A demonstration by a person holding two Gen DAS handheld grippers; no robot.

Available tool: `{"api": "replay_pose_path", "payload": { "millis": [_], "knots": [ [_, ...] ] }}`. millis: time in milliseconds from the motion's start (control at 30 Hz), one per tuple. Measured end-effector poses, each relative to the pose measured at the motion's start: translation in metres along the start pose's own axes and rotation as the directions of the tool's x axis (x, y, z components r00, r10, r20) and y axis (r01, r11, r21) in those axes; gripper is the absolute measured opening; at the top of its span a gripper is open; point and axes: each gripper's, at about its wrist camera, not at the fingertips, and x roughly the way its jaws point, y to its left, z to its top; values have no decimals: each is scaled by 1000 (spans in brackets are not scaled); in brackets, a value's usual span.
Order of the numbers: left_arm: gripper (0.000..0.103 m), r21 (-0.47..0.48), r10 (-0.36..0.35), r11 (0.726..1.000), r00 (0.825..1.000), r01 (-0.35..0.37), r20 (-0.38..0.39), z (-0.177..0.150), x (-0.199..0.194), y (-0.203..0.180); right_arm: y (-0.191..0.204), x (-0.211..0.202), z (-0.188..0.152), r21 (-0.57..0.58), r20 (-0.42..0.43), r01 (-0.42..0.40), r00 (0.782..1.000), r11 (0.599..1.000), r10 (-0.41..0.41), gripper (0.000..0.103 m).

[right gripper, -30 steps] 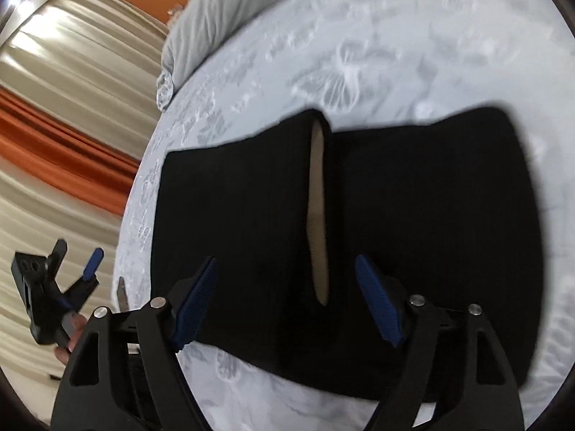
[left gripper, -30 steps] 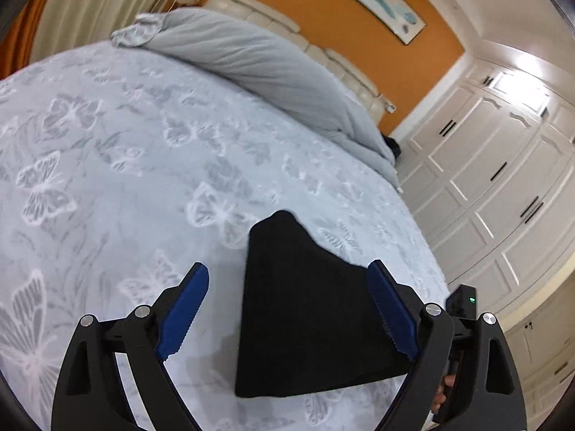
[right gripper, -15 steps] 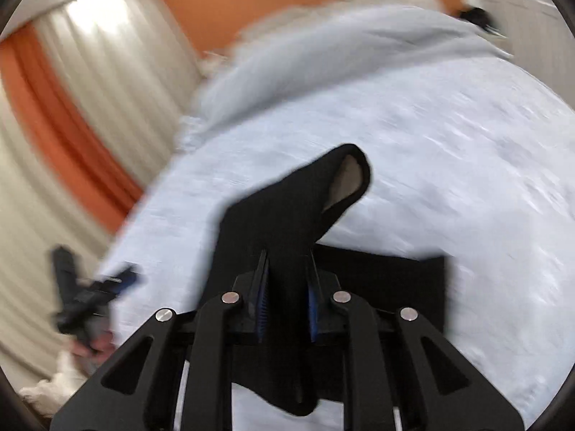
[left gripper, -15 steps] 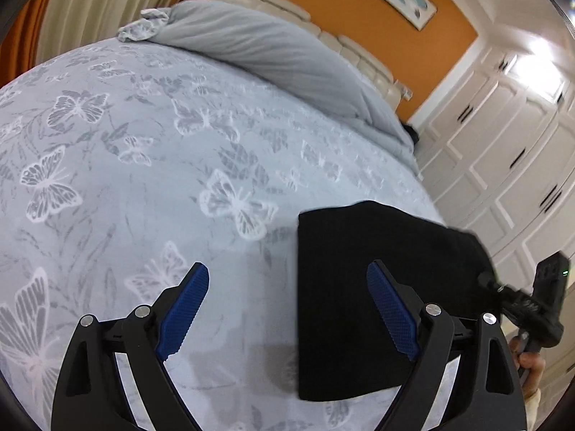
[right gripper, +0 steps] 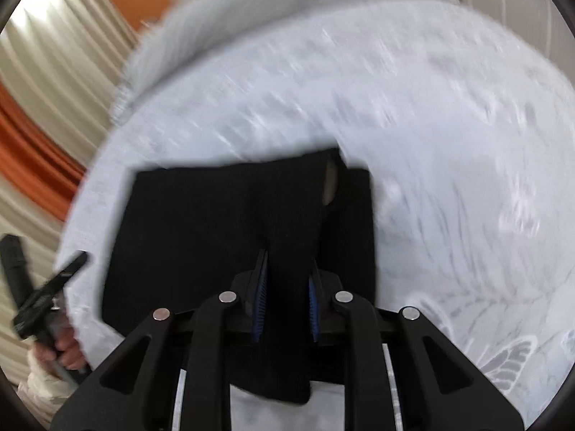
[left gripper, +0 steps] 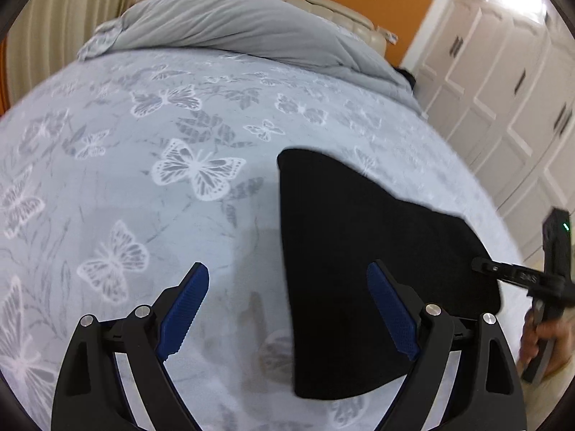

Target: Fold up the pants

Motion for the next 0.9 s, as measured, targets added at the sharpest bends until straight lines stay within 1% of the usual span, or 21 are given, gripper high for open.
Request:
{"api": "replay_pose_path", "payload": {
  "millis": [67, 133, 167, 200, 233, 267, 333, 367, 400, 433, 500, 533, 567, 600, 633, 700, 733, 767, 800, 833, 900],
  "knots": [
    [87, 43, 40, 998, 999, -40, -10, -4, 3, -7, 1, -9, 1, 30, 32, -27, 999, 999, 26, 25],
    [87, 67, 46, 997, 999, -45, -15, -6, 4, -13, 13, -27, 3, -10, 99, -2, 995, 1000, 3, 28],
    [87, 74, 40, 997, 999, -39, -16, -7, 4, -15, 19, -34, 6, -34, 132, 1, 991, 999, 4, 36],
    [87, 81, 33, 996, 999, -31, -17, -8, 5, -17, 22, -35, 10, -42, 151, -1, 988, 999, 7, 54],
    [87, 91, 27, 996, 999, -25, -21, -9, 6, -20, 24, -33, 16, -40, 168, 9, 986, 999, -2, 61],
    [87, 99, 28, 995, 999, -25, -25, -10, 8, -23, 25, -24, 25, -38, 167, 28, 986, 999, -22, 62],
    [87, 108, 37, 994, 999, -32, -39, -13, 13, -27, 28, -5, 37, -44, 128, 37, 991, 998, -31, 61],
    [87, 108, 37, 994, 998, -32, -45, -14, 15, -28, 27, 10, 42, -53, 99, 48, 994, 997, -42, 54],
    [87, 109, 37, 994, 998, -32, -47, -15, 15, -28, 28, 21, 43, -68, 71, 50, 996, 996, -45, 28],
    [87, 116, 40, 993, 998, -34, -49, -16, 16, -30, 31, 27, 48, -73, 62, 54, 997, 996, -49, 17],
    [87, 133, 51, 990, 998, -45, -47, -18, 17, -33, 42, 6, 54, -89, 130, 49, 991, 995, -37, 3],
    [87, 146, 56, 988, 997, -49, -46, -18, 18, -36, 49, -12, 59, -101, 179, 34, 984, 994, -15, 3],
    [87, 153, 60, 987, 997, -52, -47, -19, 18, -37, 52, -21, 60, -111, 209, 50, 978, 993, -26, 3],
    [87, 159, 63, 986, 997, -54, -51, -19, 19, -38, 53, -24, 61, -123, 230, 91, 971, 988, -61, 4],
    [87, 161, 61, 986, 997, -52, -55, -20, 20, -39, 49, -19, 61, -126, 227, 137, 968, 983, -106, 5],
    [87, 163, 55, 986, 996, -43, -68, -21, 24, -40, 29, 22, 56, -99, 93, 184, 980, 978, -175, 9],
    [87, 166, 58, 985, 996, -46, -72, -21, 25, -41, 21, 37, 51, -81, 52, 185, 982, 979, -181, 9],
    [87, 169, 66, 984, 995, -53, -76, -22, 27, -41, 21, 36, 48, -77, 75, 189, 980, 979, -184, 9],
    [87, 172, 71, 983, 994, -56, -81, -22, 28, -41, 28, 27, 49, -98, 96, 202, 977, 974, -193, 12],
    [87, 170, 74, 984, 994, -59, -83, -22, 28, -40, 39, 9, 48, -124, 129, 203, 974, 971, -187, 12],
    [87, 163, 76, 985, 993, -61, -86, -22, 27, -39, 47, -18, 39, -142, 168, 140, 979, 980, -115, 13]
  ]
}}
